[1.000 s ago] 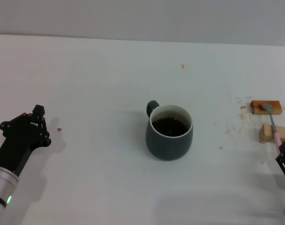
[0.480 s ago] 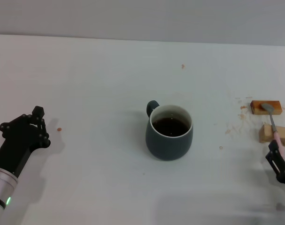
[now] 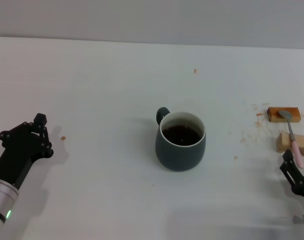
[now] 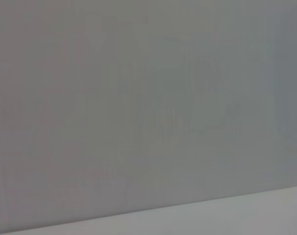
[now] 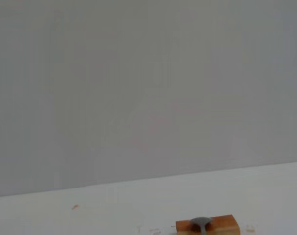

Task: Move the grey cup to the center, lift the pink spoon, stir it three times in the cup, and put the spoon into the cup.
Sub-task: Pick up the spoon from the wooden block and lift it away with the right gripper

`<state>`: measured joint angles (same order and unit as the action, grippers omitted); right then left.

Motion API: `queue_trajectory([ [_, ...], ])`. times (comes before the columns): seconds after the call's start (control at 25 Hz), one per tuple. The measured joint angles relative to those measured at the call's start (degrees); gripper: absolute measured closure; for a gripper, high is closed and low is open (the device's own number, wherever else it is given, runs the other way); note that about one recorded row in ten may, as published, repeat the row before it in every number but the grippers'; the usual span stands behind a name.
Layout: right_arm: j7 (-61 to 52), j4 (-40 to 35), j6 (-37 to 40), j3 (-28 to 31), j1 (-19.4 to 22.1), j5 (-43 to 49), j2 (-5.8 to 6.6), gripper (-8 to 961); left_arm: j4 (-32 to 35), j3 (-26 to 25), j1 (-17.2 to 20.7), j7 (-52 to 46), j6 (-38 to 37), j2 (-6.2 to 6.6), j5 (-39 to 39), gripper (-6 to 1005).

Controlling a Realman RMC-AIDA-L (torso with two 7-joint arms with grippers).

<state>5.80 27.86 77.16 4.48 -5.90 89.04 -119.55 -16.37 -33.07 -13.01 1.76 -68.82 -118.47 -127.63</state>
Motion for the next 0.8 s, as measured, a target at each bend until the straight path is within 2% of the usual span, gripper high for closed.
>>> queue_trajectory([
  [0.8,-0.42,0.36,-1.11,0.01,-0.34,-0.01,0.11,163,-0.19,0.17,-0.23,0.0,0.27,0.0,0.01,1001],
])
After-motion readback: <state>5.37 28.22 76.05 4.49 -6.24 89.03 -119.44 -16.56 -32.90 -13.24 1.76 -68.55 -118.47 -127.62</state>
